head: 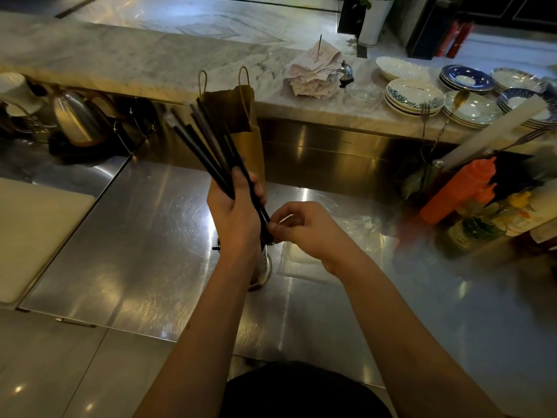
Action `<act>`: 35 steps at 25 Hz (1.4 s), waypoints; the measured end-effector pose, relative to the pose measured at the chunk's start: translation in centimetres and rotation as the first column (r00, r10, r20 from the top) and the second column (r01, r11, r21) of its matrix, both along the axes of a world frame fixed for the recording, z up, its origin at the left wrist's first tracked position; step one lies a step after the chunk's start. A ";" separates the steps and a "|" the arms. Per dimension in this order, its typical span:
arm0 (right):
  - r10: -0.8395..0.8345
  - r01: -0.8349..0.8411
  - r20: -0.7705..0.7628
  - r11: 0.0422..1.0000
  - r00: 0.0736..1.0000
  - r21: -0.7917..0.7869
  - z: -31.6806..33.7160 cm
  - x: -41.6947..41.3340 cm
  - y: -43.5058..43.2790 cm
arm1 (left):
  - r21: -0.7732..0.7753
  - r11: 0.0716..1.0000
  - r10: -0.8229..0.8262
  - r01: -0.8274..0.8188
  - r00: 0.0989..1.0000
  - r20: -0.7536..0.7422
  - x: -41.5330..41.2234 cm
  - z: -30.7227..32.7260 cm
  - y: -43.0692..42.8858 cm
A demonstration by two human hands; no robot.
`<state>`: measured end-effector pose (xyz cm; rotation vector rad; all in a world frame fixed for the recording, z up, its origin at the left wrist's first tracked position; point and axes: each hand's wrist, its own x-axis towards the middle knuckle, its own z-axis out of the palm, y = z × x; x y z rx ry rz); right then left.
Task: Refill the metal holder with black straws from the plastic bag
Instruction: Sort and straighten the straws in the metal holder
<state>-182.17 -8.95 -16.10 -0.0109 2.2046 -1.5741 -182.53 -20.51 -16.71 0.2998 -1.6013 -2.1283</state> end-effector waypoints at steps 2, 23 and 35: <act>0.099 -0.096 -0.025 0.989 0.995 0.111 0.4 -0.4 0.8 | -0.005 0.991 -0.132 0.133 0.991 0.028 0.3 -0.4 -0.1; 0.015 0.190 -0.682 0.956 0.731 0.224 5.8 -1.2 3.7 | 0.034 0.502 -0.856 0.864 0.491 0.160 3.8 -2.0 -0.5; -0.058 0.154 -0.546 0.979 0.836 0.131 5.4 -1.5 5.4 | -0.043 0.492 -0.847 0.869 0.490 0.205 3.4 -1.9 -0.7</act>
